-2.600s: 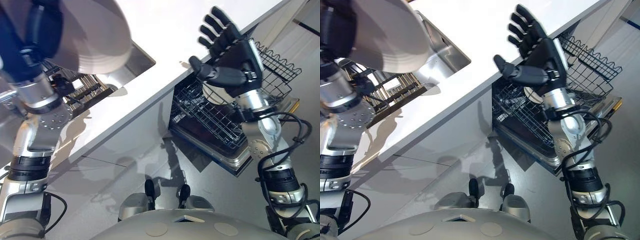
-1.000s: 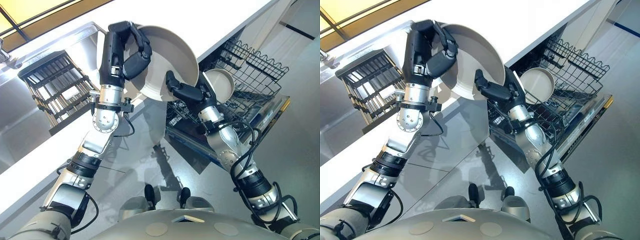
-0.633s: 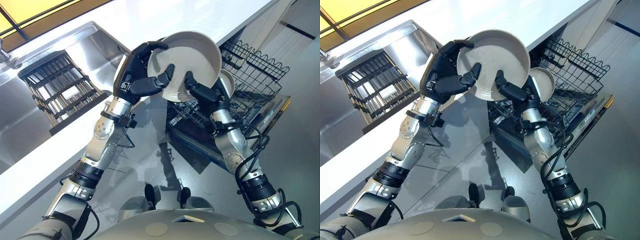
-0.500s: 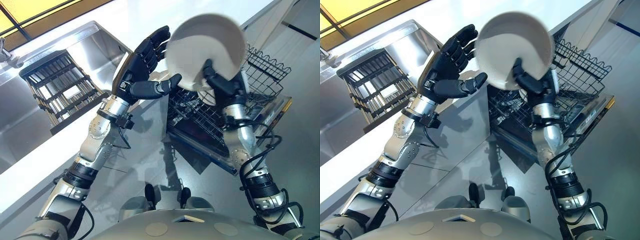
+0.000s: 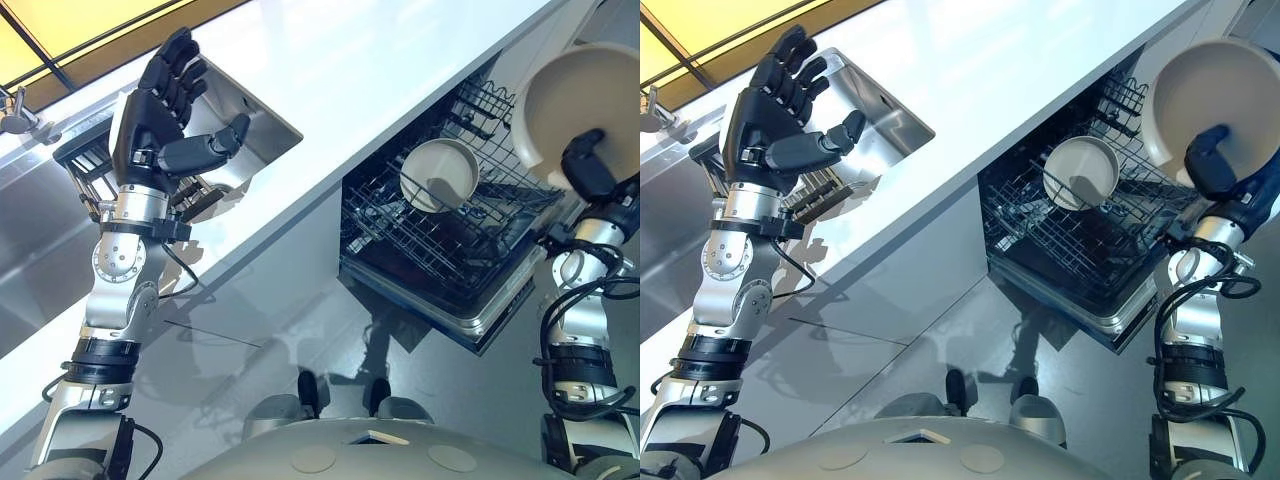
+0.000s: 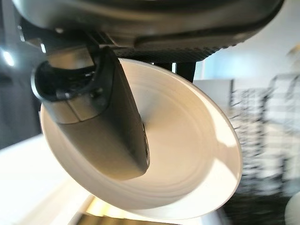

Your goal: Pick up plates and place into dishwasher.

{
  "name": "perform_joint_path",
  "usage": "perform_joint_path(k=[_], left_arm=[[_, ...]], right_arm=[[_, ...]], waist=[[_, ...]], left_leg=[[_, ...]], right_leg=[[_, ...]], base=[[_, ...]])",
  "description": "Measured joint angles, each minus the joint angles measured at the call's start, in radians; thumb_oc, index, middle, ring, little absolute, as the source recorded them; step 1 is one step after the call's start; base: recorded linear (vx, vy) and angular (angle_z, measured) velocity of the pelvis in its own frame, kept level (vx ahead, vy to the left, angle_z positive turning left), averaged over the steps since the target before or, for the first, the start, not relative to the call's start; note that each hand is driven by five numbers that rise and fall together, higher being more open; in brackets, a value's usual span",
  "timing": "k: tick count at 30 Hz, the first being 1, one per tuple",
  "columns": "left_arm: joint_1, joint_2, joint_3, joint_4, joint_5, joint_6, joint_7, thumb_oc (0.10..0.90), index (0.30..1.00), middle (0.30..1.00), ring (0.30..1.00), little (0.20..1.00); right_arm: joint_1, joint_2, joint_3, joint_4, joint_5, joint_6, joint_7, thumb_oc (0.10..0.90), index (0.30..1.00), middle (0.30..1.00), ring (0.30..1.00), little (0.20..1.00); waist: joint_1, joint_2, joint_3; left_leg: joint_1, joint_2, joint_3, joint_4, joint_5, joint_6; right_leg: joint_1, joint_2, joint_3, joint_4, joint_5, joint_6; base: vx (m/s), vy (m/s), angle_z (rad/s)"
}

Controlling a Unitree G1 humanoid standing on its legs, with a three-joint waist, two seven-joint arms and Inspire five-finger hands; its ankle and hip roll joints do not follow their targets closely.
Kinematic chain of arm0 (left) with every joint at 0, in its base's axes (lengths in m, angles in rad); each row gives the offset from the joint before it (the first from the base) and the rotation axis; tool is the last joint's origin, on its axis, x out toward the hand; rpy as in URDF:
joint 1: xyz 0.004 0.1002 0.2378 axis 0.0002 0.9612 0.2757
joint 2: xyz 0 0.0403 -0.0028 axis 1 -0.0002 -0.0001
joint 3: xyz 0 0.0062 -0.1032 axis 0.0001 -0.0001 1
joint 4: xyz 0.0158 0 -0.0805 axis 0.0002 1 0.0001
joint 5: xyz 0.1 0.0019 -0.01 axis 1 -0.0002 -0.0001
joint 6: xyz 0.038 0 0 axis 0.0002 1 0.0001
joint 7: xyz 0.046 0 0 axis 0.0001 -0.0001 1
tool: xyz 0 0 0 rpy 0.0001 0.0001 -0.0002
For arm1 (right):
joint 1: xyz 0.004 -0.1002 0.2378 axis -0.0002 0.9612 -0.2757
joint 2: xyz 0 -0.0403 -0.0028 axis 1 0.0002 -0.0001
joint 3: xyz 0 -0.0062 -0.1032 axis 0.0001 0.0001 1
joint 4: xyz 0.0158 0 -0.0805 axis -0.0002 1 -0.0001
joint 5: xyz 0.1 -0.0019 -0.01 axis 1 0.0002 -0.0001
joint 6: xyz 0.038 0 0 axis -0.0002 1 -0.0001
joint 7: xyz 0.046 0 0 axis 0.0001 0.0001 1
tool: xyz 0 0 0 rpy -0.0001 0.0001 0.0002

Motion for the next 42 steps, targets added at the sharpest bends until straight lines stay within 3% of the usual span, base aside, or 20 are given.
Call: perform_joint_path(k=[7,14,22,32,33,34,35,39,42], left_arm=[[0.049,0.002,0.114,0.126,0.050,0.000,0.082,0.800,0.900,0.900,0.900,0.900],[0.077,0.036,0.124,0.219,0.068,0.002,0.118,0.800,0.900,0.900,0.900,0.900],[0.079,0.040,0.123,0.289,0.063,0.002,0.137,0.800,0.900,0.900,0.900,0.900],[0.072,0.029,0.062,0.294,0.052,0.001,0.132,0.800,0.900,0.900,0.900,0.900],[0.069,0.028,0.049,0.294,0.052,0.001,0.129,0.800,0.900,0.900,0.900,0.900],[0.066,0.027,0.037,0.294,0.051,0.001,0.125,0.800,0.900,0.900,0.900,0.900],[0.063,0.026,0.028,0.294,0.052,0.001,0.118,0.800,0.900,0.900,0.900,0.900],[0.054,0.017,0.016,0.294,0.042,0.002,0.096,0.800,0.900,0.900,0.900,0.900],[0.054,0.015,0.005,0.294,0.042,0.002,0.085,0.800,0.900,0.900,0.900,0.900]], right_arm=[[0.080,-0.024,0.039,0.140,-0.123,0.052,0.150,0.100,0.300,0.300,0.300,0.200],[0.104,-0.069,0.082,0.163,-0.209,0.050,0.241,0.100,0.300,0.300,0.300,0.200],[0.092,-0.081,0.170,0.164,-0.211,0.061,0.264,0.100,0.300,0.300,0.300,0.200],[-0.072,-0.075,0.298,0.295,-0.192,0.232,0.172,0.100,0.300,0.300,0.300,0.200],[-0.094,-0.071,0.308,0.308,-0.181,0.249,0.156,0.289,0.462,0.462,0.462,0.389],[-0.112,-0.066,0.311,0.316,-0.167,0.260,0.143,0.619,0.745,0.745,0.745,0.719],[-0.126,-0.062,0.312,0.318,-0.153,0.266,0.132,0.800,0.900,0.900,0.900,0.900],[-0.173,-0.014,0.316,0.315,-0.058,0.240,0.078,0.800,0.900,0.900,0.900,0.900],[-0.175,0.046,0.315,0.252,-0.018,0.136,0.006,0.800,0.900,0.900,0.900,0.900]], waist=[[0.002,0.004,-0.003],[0.013,0.005,-0.002],[0.030,0.013,0.002],[0.059,0.060,0.031],[0.062,0.065,0.037],[0.065,0.070,0.044],[0.067,0.074,0.051],[0.078,0.079,0.075],[0.085,0.084,0.080]], left_leg=[[-0.001,0.000,-0.003,0.000,0.001,0.001],[-0.012,-0.003,-0.018,0.000,0.006,0.003],[-0.032,-0.004,-0.042,0.000,0.016,0.003],[-0.058,-0.008,-0.073,0.001,0.033,0.002],[-0.059,-0.008,-0.079,0.001,0.035,0.001],[-0.060,-0.008,-0.083,0.001,0.036,0.001],[-0.061,-0.009,-0.088,0.001,0.038,0.001],[-0.065,-0.009,-0.101,0.002,0.042,0.000],[-0.072,-0.010,-0.107,0.002,0.043,0.000]], right_leg=[[0.001,-0.001,-0.003,-0.002,0.000,0.000],[-0.002,-0.005,-0.027,-0.005,-0.001,0.001],[-0.011,-0.011,-0.047,-0.005,-0.002,0.001],[-0.018,-0.012,-0.081,-0.004,-0.002,0.001],[-0.018,-0.011,-0.083,-0.002,-0.002,0.001],[-0.018,-0.011,-0.083,-0.001,-0.002,0.001],[-0.017,-0.011,-0.085,-0.001,-0.002,0.001],[-0.013,-0.006,-0.090,0.000,-0.003,-0.002],[-0.016,-0.005,-0.098,0.000,-0.004,-0.003]], base=[[0.03,0.012,0.01],[0.02,0.018,0.07],[0.00,0.017,0.10],[-0.01,0.025,0.11],[-0.02,0.017,0.13],[-0.01,0.007,0.10],[-0.01,-0.001,0.10],[0.00,0.002,0.10],[0.01,0.036,0.10]])
